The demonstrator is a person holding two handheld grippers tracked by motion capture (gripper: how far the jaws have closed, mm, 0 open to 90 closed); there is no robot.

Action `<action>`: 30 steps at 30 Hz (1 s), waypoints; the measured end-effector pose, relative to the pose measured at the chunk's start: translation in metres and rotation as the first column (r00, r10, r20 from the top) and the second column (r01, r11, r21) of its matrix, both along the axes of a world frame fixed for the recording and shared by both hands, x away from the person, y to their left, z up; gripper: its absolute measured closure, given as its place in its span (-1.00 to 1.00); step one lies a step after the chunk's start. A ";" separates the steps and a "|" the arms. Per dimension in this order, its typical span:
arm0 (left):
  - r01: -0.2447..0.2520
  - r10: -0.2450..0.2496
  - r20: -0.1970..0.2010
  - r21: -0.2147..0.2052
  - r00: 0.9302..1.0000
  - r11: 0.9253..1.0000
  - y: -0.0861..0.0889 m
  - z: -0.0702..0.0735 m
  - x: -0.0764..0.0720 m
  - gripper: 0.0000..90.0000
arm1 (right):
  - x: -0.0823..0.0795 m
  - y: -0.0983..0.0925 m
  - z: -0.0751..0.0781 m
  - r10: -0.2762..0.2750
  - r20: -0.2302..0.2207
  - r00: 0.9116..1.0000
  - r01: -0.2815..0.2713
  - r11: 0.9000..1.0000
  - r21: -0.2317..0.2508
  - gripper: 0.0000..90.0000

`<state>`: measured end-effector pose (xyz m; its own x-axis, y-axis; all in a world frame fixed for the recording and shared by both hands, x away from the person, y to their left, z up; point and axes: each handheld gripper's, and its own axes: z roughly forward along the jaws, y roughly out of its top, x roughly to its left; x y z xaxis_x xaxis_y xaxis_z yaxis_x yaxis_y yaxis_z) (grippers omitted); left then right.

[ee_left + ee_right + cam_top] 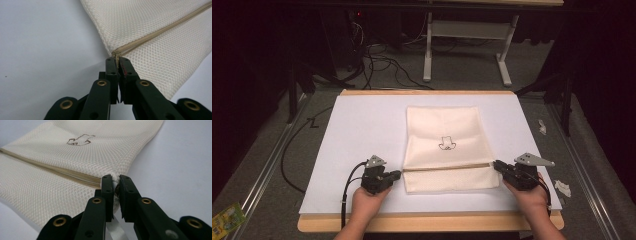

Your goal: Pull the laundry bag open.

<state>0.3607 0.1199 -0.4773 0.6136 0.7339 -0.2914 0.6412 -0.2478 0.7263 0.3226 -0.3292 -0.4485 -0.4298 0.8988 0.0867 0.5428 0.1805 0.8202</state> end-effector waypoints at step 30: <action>-0.301 0.267 0.268 0.093 0.926 0.949 0.082 0.034 0.005 -0.83 | -0.014 -0.088 0.019 -0.305 0.196 0.932 0.310 0.951 0.003 -0.77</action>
